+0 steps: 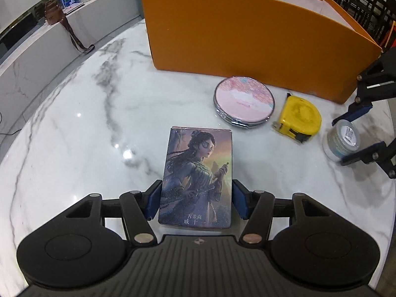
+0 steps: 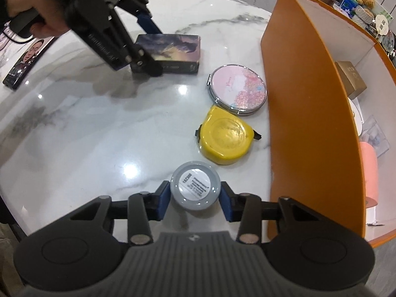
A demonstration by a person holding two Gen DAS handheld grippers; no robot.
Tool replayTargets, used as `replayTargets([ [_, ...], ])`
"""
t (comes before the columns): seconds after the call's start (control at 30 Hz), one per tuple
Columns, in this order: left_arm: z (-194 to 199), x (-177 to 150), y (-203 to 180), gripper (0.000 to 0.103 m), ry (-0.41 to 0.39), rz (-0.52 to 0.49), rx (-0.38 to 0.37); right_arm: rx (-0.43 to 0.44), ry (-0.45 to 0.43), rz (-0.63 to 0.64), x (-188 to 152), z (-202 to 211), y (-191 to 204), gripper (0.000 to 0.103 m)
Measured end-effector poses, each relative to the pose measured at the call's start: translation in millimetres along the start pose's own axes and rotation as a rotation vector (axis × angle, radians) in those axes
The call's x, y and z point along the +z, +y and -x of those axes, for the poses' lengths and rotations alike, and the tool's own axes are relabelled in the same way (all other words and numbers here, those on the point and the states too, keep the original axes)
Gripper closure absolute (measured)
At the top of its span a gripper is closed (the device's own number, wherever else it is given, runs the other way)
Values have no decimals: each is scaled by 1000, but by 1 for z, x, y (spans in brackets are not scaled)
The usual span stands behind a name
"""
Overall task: Organize rigid objects
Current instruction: 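Grasp the photo-card box with left tool while right tool grasps the grey jar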
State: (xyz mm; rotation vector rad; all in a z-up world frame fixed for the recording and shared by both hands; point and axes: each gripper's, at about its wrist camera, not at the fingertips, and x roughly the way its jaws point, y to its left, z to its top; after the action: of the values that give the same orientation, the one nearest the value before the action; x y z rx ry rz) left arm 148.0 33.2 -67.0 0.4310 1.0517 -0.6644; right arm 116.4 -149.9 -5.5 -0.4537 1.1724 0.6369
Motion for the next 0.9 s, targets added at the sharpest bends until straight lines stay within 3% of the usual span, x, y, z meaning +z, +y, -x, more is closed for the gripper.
replayTargets([
  [0.13,2,-6,-7,35,-19,14,14,0,-1,-1,0,0,0,61],
  [0.37,0,-7,-5,21,-88,62,41,-1,-3,-1,4,-3,1,61],
  [0.47,0,-5,-5,35,-105,74,29,4,-2,-4,5,-5,0,61],
  [0.7,0,0,-14,36,-86,130,97,8,6,1,7,-3,0,61],
  [0.9,21,7,-32,36,-108,191,126,12,-39,-15,10,12,-4,61],
])
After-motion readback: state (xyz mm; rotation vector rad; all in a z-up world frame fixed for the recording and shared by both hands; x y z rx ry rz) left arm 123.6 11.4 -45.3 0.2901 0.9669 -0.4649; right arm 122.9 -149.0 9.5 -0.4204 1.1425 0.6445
